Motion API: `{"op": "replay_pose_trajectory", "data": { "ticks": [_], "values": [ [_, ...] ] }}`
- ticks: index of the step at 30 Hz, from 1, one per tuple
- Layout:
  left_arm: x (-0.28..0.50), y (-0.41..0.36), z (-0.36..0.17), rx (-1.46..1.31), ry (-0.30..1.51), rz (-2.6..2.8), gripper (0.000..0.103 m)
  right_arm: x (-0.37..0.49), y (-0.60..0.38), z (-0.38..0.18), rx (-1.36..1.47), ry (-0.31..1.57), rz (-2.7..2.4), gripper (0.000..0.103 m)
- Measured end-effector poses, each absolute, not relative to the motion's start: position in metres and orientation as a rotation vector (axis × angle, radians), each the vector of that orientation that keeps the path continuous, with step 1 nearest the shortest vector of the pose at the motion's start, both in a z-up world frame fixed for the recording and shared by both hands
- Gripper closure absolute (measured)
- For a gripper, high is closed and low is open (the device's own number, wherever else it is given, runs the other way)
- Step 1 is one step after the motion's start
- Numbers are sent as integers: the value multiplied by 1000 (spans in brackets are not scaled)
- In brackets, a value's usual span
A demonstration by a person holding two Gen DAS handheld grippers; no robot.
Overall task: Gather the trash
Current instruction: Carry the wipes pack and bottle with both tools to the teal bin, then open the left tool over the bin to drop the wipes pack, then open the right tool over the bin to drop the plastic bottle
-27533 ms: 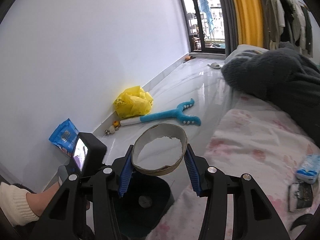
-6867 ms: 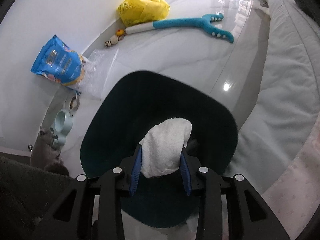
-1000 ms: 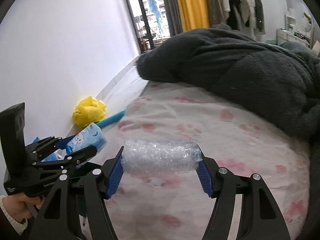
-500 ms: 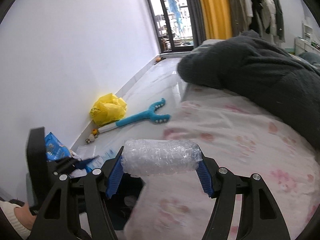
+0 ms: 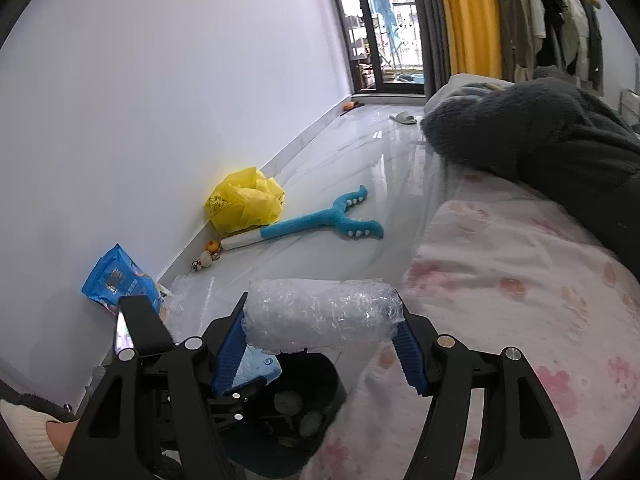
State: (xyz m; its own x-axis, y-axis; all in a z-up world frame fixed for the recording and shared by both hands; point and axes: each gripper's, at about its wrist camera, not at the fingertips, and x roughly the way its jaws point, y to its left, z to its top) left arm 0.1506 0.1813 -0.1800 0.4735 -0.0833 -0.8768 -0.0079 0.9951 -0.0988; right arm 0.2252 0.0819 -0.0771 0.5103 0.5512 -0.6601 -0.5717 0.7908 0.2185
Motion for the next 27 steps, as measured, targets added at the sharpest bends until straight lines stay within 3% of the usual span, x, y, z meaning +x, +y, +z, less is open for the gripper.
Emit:
{"op": "replay_pose_trajectory", "data": {
  "ticks": [9,11,13,27],
  "values": [
    [140,204,-222,-82,1200,-41,44,223,120,-89,-69,818,715,37],
    [136,208,-222,-71,1199,-34,29,224,126,-94,-78,830,717,37],
    [135,213,-218,-88,1183,-41,20,225,132,-99,-88,846,716,37],
    [120,253,-149,-137,930,6,16,239,159,-158,-172,996,673,37]
  ]
}}
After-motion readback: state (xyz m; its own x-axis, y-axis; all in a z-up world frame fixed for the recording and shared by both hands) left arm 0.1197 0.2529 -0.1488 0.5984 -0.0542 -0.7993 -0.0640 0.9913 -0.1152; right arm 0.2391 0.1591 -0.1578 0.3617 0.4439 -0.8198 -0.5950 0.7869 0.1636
